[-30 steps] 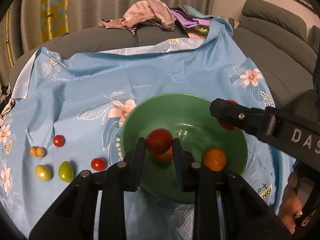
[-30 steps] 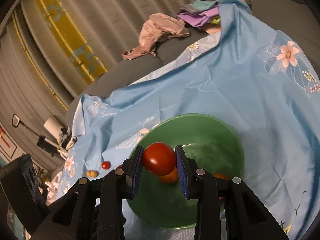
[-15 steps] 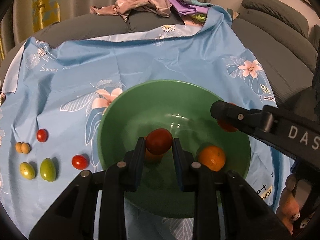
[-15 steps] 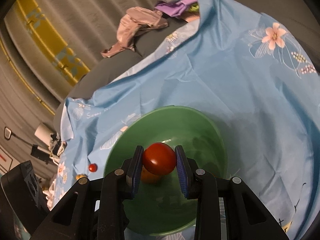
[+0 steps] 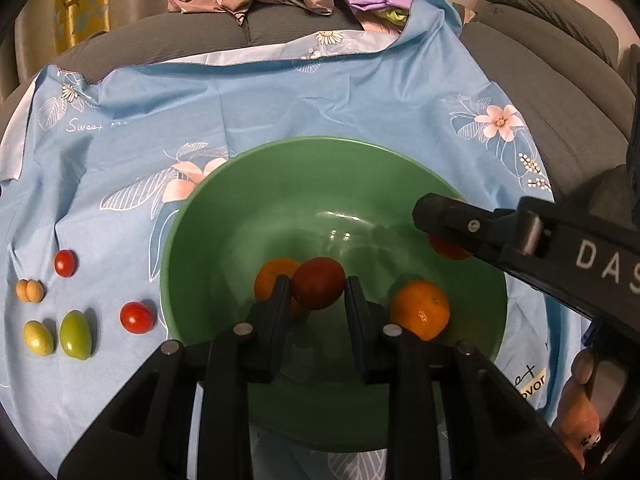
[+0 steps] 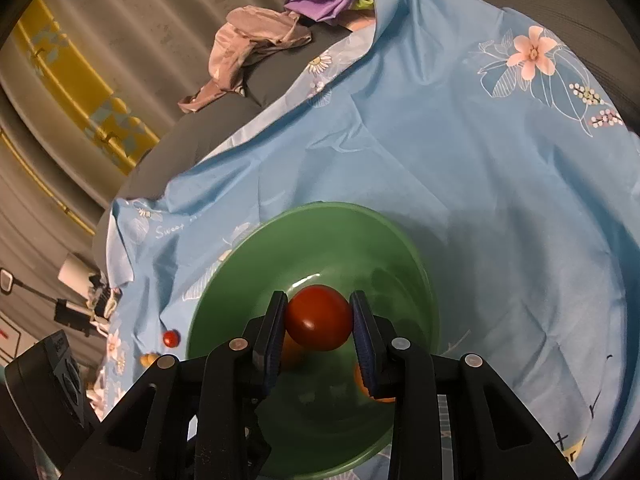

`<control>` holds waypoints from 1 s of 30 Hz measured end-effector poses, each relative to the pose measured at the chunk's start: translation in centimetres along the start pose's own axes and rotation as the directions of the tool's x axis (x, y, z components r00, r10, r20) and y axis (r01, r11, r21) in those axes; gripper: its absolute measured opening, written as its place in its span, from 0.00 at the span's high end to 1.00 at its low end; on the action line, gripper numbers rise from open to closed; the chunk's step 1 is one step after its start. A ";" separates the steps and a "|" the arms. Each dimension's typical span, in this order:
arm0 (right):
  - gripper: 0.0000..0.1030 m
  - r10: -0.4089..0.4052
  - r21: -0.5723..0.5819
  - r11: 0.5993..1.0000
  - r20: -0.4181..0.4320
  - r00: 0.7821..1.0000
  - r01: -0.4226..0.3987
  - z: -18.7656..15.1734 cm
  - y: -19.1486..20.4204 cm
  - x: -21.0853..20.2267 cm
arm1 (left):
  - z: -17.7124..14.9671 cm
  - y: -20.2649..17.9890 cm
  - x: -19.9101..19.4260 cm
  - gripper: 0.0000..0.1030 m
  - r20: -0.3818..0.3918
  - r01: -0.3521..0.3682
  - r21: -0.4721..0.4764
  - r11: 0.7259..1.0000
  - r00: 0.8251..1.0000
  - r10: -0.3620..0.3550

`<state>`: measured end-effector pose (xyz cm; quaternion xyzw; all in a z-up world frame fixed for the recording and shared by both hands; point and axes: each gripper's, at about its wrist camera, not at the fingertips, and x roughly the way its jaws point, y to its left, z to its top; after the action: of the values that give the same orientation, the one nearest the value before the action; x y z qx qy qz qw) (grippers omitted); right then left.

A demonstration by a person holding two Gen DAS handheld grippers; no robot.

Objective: Organize fruits
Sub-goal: 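Carry both red cherry tomatoes over the green bowl and lower them, then open both grippers to release the tomatoes into the bowl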

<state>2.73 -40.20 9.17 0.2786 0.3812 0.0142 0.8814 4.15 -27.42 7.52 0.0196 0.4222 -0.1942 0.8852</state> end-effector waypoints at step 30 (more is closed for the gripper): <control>0.67 -0.052 -0.027 0.998 -0.022 0.998 0.052 -0.4 0.1 1.0 | -0.1 0.1 0.5 0.72 -0.001 -0.019 0.020 1.000 1.000 0.019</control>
<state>3.23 -39.65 8.33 0.2566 0.3981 -0.0004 0.8807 4.36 -27.43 7.08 0.0325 0.4203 -0.1901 0.8866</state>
